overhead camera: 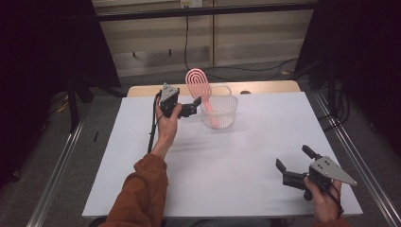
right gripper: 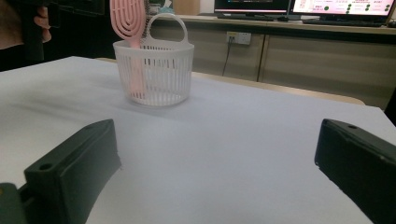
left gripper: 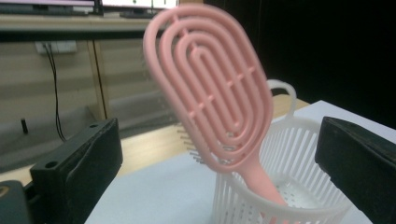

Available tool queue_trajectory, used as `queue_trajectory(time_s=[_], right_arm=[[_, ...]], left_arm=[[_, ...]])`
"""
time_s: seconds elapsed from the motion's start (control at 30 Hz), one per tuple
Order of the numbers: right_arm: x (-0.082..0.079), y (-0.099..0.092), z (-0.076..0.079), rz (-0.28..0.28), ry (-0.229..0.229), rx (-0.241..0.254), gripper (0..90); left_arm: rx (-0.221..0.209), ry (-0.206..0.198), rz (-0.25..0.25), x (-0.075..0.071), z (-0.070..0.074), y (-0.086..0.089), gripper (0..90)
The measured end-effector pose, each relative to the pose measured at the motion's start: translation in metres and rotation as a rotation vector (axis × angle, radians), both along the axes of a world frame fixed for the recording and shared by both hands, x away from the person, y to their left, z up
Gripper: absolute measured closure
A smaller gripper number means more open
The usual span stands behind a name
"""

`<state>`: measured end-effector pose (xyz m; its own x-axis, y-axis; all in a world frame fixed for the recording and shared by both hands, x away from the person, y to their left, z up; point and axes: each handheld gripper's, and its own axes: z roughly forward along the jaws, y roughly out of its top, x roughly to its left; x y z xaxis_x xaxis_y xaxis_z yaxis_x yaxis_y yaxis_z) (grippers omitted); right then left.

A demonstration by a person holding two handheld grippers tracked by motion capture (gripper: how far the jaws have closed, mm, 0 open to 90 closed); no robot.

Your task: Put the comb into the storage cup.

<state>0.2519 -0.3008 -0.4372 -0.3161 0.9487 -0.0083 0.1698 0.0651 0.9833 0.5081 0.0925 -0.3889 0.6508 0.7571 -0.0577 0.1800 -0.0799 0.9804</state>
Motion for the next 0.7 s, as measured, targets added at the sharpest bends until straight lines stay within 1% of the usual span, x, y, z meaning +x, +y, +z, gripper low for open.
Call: queue_trajectory(time_s=[0.03,0.1,0.2,0.27,0.33,0.37,0.4,0.43,0.47,0.5,0.53,0.57,0.6,0.67,0.7], right_arm=[[0.000,0.000,0.000,-0.001,0.000,-0.001,0.0],[0.001,0.001,0.000,0.004,-0.003,-0.003,0.0],[0.000,0.001,0.000,0.006,-0.002,-0.010,0.0],[-0.001,0.001,0.000,0.001,0.001,-0.011,0.0],[-0.003,0.001,0.002,0.002,-0.003,-0.009,0.0],[-0.004,0.002,0.002,0.000,-0.009,-0.008,0.0],[-0.005,0.002,0.003,-0.002,-0.013,-0.011,0.0],[-0.005,0.003,0.003,0.000,-0.016,-0.011,0.0],[-0.005,0.003,0.003,0.001,-0.014,-0.014,0.0],[-0.005,0.003,0.003,-0.003,-0.014,-0.015,0.0],[-0.005,0.003,0.003,-0.007,-0.015,-0.016,0.0],[-0.005,0.003,0.003,-0.009,-0.018,-0.022,0.0],[-0.004,0.004,0.003,-0.013,-0.017,-0.021,0.0],[-0.004,0.004,0.004,-0.014,-0.018,-0.022,0.0],[-0.003,0.005,0.004,-0.013,-0.017,-0.022,0.0]], left_arm=[[0.006,-0.010,-0.005,-0.002,0.001,0.001,1.0],[-0.001,-0.008,-0.014,-0.006,0.003,0.003,1.7],[0.009,-0.017,-0.004,-0.012,0.003,0.007,1.5],[0.003,-0.013,-0.014,-0.016,0.002,0.010,1.5],[-0.004,-0.020,-0.017,-0.019,0.002,0.012,1.5],[0.003,-0.021,-0.019,-0.021,0.002,0.014,1.3],[-0.007,-0.018,-0.020,-0.023,0.001,0.015,1.2],[-0.007,-0.015,-0.022,-0.025,0.001,0.017,1.3],[-0.027,-0.008,-0.027,-0.027,0.001,0.019,1.7],[-0.034,-0.007,-0.032,-0.030,0.001,0.021,1.7],[-0.039,-0.011,-0.029,-0.032,0.001,0.022,1.7],[-0.028,-0.021,-0.030,-0.033,0.002,0.023,1.7],[-0.027,-0.022,-0.037,-0.034,0.004,0.024,1.7],[-0.047,-0.029,-0.045,-0.038,0.006,0.026,1.8],[-0.036,-0.042,-0.045,-0.039,0.008,0.028,1.8]])
